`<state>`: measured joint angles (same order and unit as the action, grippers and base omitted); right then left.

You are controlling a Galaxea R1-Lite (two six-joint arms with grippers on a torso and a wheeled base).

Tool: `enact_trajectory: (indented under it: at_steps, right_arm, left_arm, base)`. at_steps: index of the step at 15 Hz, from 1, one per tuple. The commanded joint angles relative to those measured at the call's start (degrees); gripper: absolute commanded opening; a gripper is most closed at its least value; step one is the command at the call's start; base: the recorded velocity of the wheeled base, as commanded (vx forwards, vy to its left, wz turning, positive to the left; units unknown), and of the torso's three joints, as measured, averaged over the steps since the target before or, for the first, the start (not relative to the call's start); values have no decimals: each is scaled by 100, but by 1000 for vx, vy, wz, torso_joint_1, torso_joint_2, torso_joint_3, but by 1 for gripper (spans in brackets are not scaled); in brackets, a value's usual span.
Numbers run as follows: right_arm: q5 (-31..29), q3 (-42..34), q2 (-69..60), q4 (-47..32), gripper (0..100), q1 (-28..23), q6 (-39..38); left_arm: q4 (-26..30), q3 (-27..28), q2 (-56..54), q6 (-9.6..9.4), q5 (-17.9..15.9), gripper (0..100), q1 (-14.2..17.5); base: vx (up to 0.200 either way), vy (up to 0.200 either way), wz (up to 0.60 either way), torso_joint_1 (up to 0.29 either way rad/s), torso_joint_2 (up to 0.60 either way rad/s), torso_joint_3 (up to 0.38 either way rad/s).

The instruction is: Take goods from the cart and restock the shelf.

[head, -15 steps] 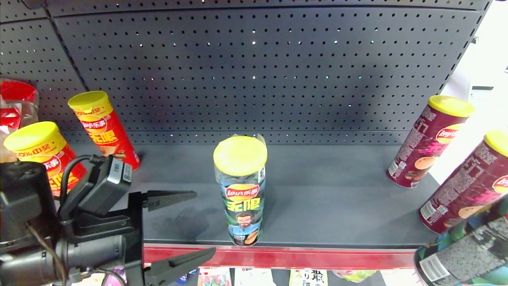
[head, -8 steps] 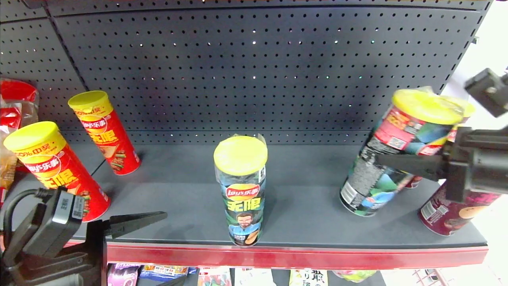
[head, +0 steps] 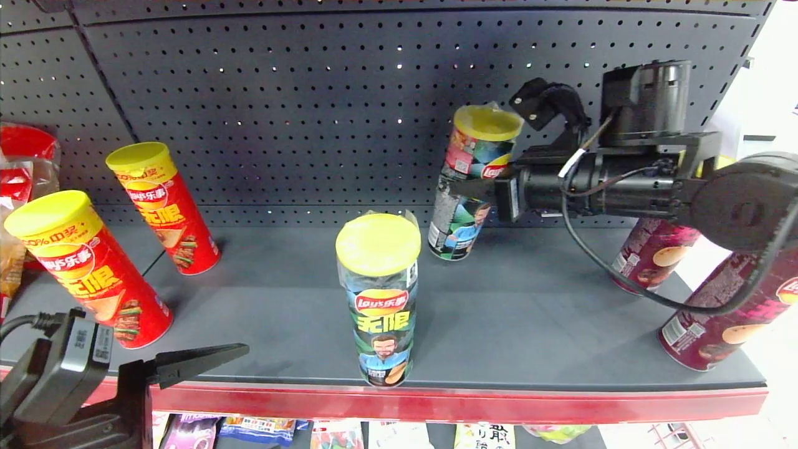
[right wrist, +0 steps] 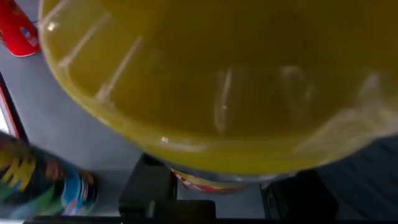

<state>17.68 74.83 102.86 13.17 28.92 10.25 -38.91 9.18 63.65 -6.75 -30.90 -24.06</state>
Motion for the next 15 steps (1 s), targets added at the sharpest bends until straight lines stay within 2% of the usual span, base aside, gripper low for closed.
enact_trajectory:
  at_steps: [1, 7, 15]
  right_arm:
    - [-1, 234, 507, 2, 0, 167, 3]
    - [-10, 173, 612, -16, 0, 554, -76]
    - [-168, 76, 691, 2, 0, 694, -85]
  left_arm:
    - [6, -4, -1, -1, -3, 100, 7]
    - [15, -48, -1, 60, -3, 100, 165]
    - [15, -118, -107, 86, -3, 100, 174]
  base:
    - [0, 0, 0, 0, 0, 0]
    - [0, 0, 0, 0, 0, 0]
    - [0, 0, 0, 0, 0, 0]
